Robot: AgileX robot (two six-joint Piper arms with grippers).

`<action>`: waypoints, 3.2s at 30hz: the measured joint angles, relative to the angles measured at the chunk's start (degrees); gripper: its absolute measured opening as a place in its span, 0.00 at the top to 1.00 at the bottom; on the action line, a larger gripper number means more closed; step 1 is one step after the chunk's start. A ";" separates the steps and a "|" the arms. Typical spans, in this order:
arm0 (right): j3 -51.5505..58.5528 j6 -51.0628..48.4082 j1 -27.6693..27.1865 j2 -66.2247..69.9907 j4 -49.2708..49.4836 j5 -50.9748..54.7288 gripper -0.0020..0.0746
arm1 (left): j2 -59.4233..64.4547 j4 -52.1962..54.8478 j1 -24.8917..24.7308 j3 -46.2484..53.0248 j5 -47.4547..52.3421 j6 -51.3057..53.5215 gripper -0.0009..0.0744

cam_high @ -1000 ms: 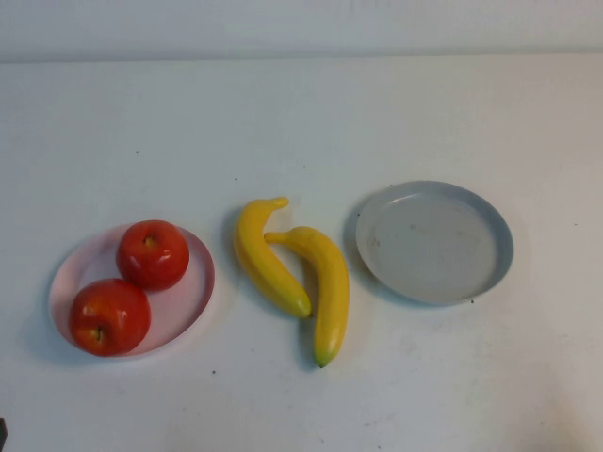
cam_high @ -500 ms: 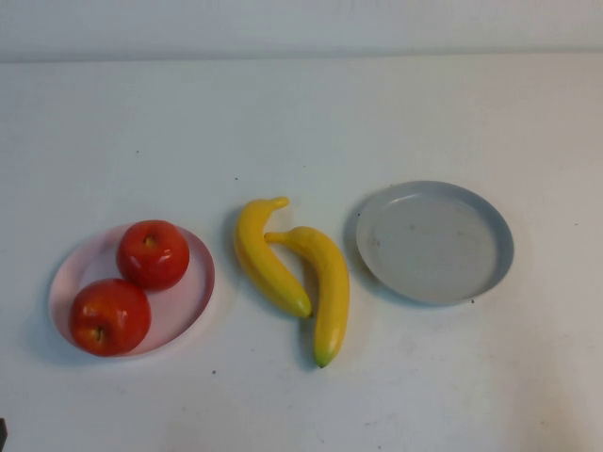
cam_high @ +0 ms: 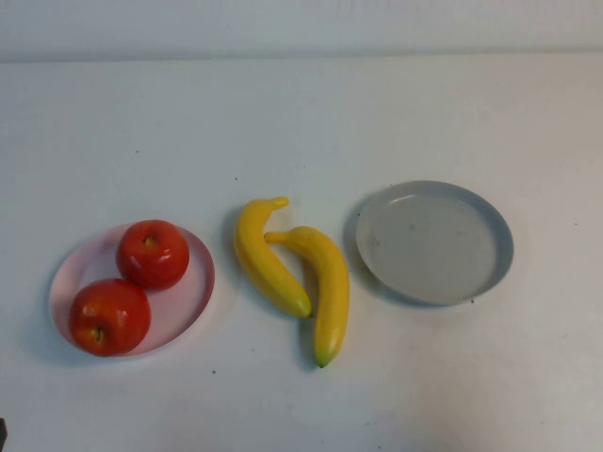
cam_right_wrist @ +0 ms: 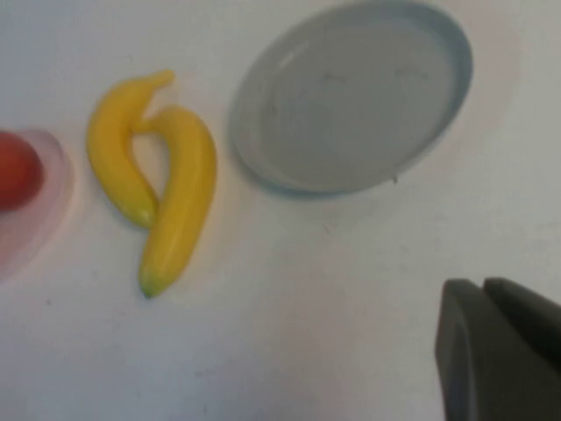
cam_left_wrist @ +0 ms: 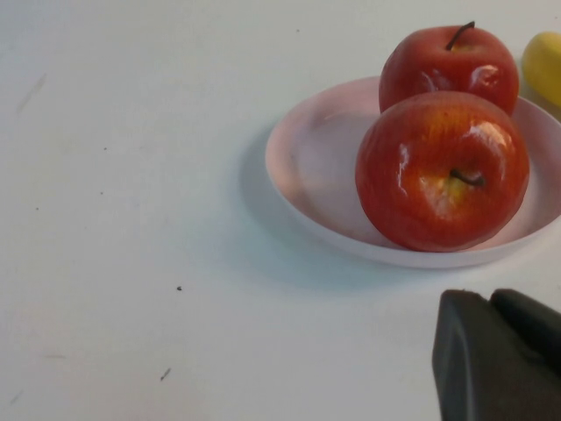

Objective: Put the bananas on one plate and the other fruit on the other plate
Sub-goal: Put another type of fruit in the right plate

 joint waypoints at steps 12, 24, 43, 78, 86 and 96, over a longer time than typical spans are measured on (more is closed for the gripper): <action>-16.29 -1.77 10.63 30.92 -9.49 6.85 1.00 | 0.00 0.00 0.00 0.00 0.00 0.00 0.98; -47.69 4.30 35.04 63.82 -17.34 11.61 0.89 | 0.00 0.00 0.00 0.00 0.00 0.00 0.98; -90.66 17.72 37.20 98.29 -30.28 27.53 0.47 | 0.00 0.09 0.00 0.00 0.00 0.00 0.98; -97.04 19.59 33.18 96.82 -40.69 28.24 0.58 | 0.00 0.09 0.00 0.00 0.00 0.00 0.98; -83.56 20.37 26.08 94.06 -40.89 28.24 0.58 | 0.00 0.09 0.00 0.00 0.00 0.00 0.98; -80.75 22.16 21.27 94.38 -41.96 28.24 0.58 | 0.00 0.09 0.00 0.00 0.00 0.00 0.98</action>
